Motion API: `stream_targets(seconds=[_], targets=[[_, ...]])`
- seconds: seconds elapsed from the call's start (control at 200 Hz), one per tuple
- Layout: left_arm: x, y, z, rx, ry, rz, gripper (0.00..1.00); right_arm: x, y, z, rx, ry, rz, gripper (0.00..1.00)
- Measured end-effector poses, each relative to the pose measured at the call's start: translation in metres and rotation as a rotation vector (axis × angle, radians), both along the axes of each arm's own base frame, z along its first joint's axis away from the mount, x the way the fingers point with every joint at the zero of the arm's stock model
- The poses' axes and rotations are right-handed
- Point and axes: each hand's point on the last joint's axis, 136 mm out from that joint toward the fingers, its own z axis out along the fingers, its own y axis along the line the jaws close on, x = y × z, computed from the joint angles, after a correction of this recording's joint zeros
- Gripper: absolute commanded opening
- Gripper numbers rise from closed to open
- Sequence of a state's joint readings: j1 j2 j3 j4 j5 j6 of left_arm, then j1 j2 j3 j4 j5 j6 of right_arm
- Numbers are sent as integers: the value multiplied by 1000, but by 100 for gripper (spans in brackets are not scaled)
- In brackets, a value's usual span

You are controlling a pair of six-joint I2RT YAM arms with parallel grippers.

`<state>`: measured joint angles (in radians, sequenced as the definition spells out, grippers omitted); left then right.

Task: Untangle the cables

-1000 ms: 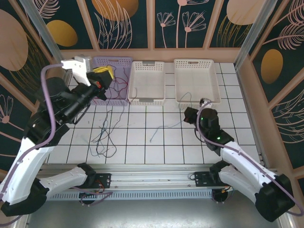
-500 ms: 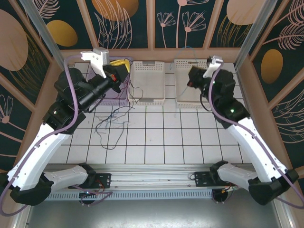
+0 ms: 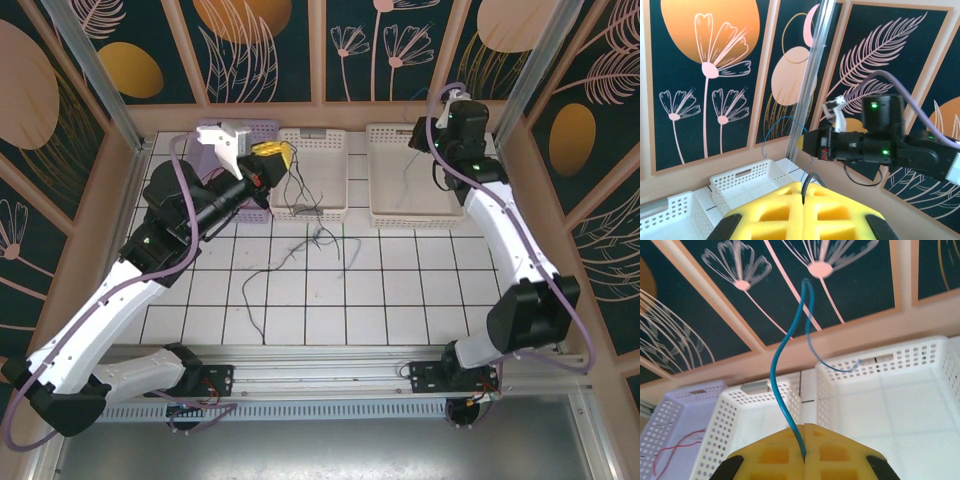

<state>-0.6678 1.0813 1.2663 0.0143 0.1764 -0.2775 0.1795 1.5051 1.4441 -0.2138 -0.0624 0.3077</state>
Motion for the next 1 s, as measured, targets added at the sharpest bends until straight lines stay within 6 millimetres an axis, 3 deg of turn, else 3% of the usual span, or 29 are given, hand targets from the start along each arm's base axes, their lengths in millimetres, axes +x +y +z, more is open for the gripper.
stream_targets(seconds=[0.26,0.46,0.596,0.711,0.836,1.001], targets=[[-6,4,-17,-13,-24,-3,0,26,-16,-71,-17,119,-39,0],[-12,9,-21,-40,-57,-3,0,39,-16,-132,-36,257,-41,0],[-14,11,-30,-41,-58,2,0,40,-16,-167,-48,356,-44,23],[-18,16,-32,-49,-66,10,0,36,-17,-164,-47,362,-45,35],[-24,24,-22,-73,-97,27,0,32,-15,-143,-42,324,-44,48],[-28,29,-23,-82,-109,32,0,21,-7,-107,-44,252,-37,51]])
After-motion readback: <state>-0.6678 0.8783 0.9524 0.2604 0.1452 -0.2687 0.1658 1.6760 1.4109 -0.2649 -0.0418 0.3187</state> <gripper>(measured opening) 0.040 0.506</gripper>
